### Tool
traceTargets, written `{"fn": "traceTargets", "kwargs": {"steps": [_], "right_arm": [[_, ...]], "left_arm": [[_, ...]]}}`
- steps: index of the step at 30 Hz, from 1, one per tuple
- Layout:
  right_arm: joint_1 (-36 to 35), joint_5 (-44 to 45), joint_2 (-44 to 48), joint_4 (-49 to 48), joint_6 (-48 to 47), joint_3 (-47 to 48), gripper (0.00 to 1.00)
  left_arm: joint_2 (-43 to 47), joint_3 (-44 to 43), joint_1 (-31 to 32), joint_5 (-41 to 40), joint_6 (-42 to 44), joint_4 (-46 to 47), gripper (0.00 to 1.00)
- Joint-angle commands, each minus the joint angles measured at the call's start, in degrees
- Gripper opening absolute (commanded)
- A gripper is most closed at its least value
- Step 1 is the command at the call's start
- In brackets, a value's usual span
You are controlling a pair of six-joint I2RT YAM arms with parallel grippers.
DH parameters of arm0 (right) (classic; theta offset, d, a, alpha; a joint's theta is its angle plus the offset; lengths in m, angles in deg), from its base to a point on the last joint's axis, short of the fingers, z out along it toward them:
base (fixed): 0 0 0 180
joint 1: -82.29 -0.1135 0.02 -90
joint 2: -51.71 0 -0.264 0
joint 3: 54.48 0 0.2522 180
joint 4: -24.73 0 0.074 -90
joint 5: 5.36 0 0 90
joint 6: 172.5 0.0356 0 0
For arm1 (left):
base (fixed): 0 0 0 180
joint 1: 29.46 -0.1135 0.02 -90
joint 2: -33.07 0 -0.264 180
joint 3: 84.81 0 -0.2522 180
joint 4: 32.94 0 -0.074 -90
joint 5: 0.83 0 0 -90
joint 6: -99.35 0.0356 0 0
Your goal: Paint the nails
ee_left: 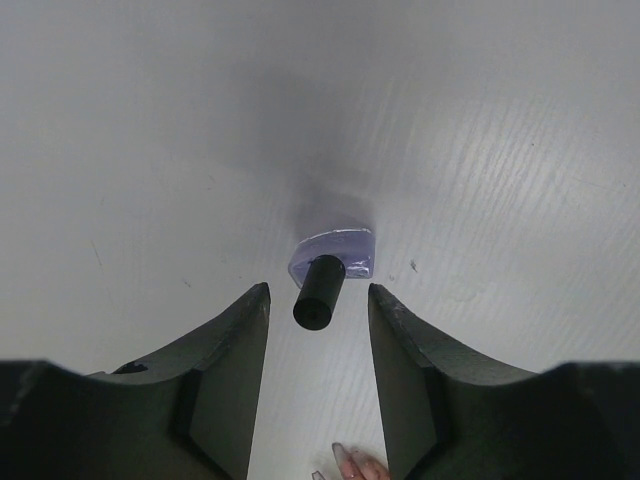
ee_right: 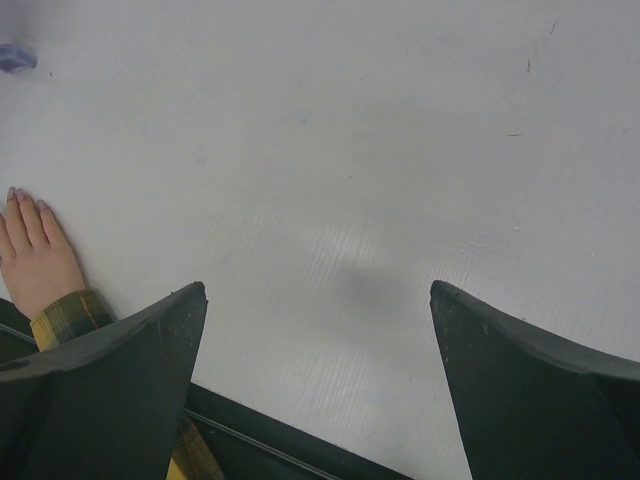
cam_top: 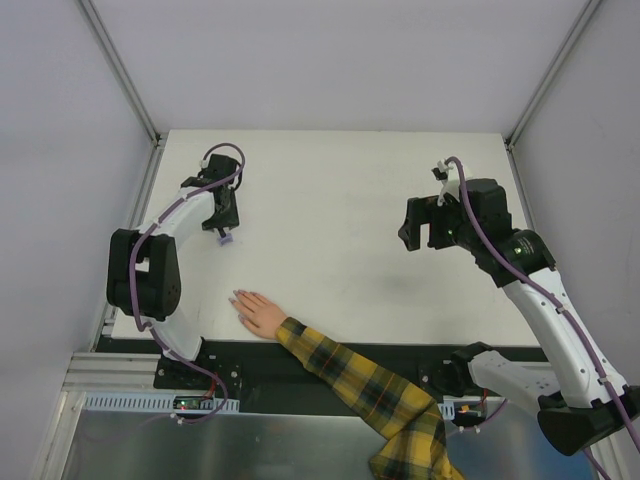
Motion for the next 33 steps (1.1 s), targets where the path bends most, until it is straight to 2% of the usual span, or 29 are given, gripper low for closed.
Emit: {"fn": "traceTargets", "kwargs": {"steps": [1,7,27,30,33], "right_arm": [[-0.4,-0.8,1.1,-1.5,-0.4,0.2,0.97],[-0.3,-0.8,1.0,-1.4,-0.1,0.2,0.97],[-0.9,-0.8,0.3,-2.1,0.3,-0.6,0.97],[-1.0,-0.6,0.3,-1.9,0.3,-0.6,0.96],[-1.1,-0.5,0.1,-2.4,0.2,-1.0,0.97]], "left_arm": [[-0.5,-0.9,0.1,-2.8,0.4,-0.2,0.43],[-1.0,-0.4,0.1,-2.1,0.0,-0.2,0.42],[-2.4,-0.1,0.1,-1.1,-0.6,0.0,0.26],[-2.5,-0.2,0.1,-1.0,-0.5,0.0,0.22],[-2.4,-0.3,0.1,-0.6,-0.2,0.0,0.10]]}}
